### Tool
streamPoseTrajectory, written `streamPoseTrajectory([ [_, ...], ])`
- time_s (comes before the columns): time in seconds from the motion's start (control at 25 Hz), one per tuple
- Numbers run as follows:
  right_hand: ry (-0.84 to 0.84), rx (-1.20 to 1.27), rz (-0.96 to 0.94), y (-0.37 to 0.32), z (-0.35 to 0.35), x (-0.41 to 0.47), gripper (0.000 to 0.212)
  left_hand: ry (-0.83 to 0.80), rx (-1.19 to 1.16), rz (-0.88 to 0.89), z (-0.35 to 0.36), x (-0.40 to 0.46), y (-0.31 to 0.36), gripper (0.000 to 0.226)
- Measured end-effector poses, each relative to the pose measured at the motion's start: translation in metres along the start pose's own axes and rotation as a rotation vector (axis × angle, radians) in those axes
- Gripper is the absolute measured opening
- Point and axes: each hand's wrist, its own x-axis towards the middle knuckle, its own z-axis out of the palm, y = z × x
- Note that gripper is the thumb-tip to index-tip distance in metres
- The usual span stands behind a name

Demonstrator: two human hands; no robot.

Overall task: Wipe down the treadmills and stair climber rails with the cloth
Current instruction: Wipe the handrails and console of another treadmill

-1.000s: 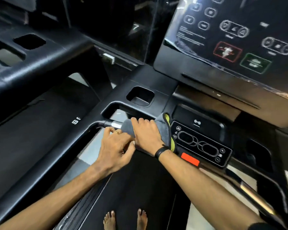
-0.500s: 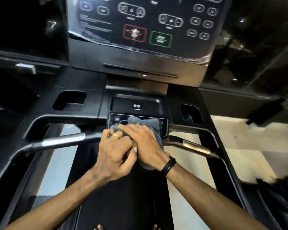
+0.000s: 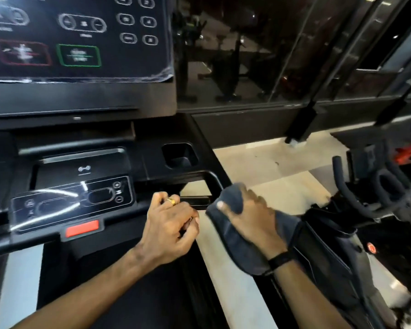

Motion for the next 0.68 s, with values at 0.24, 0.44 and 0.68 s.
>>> streamPoseTrajectory([
  [0.24, -0.086, -0.087, 0.073, 0.041, 0.064, 0.007, 0.1, -0.084, 0.001, -0.037, 0.061, 0.011, 0.031, 0.02],
  [0.44, -0.273, 0.437, 0.198, 0.07, 0.059, 0.058, 0.101, -0.149, -0.024, -0.098, 0.085, 0.001, 0.044, 0.017],
  [0.68, -0.473, 0.929, 0.499, 0.113, 0.054, 0.063, 0.063, -0.251, -0.06, -0.017, 0.096, -0.007, 0.033, 0.018],
])
